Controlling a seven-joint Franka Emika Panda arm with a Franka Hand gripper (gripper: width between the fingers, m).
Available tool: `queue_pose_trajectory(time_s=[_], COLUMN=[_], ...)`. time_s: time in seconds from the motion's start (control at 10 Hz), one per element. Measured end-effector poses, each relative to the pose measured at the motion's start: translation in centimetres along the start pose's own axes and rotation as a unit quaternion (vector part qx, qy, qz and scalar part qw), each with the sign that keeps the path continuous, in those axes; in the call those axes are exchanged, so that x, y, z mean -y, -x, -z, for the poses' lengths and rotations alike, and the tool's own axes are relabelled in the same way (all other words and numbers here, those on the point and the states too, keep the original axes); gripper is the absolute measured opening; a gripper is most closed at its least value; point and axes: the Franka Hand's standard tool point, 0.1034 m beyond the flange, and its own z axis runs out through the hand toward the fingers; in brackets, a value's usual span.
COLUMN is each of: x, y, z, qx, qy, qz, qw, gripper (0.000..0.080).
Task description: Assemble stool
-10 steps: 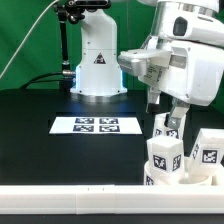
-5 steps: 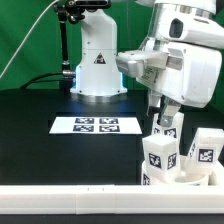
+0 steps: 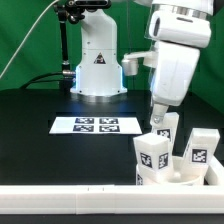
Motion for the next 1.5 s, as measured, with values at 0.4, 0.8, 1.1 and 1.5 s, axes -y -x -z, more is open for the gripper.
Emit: queue_pose_trajectory(time_s=[0.4, 0.8, 1.1, 1.5], x=[0.63, 0.65, 0.91, 0.75], y=[0.14, 0.0, 0.47, -0.44], z=[-0.07, -0.05, -0.17, -0.01], qx=[0.023, 0.024, 0.039, 0.036], qy=[-0.026, -0.023, -0.086, -0.114], qz=[-0.241, -0.359, -0.528, -0.665], qw=[0.97, 0.933, 0.844, 0.737], gripper=[0.0336, 0.0336, 0.0336, 0.0336])
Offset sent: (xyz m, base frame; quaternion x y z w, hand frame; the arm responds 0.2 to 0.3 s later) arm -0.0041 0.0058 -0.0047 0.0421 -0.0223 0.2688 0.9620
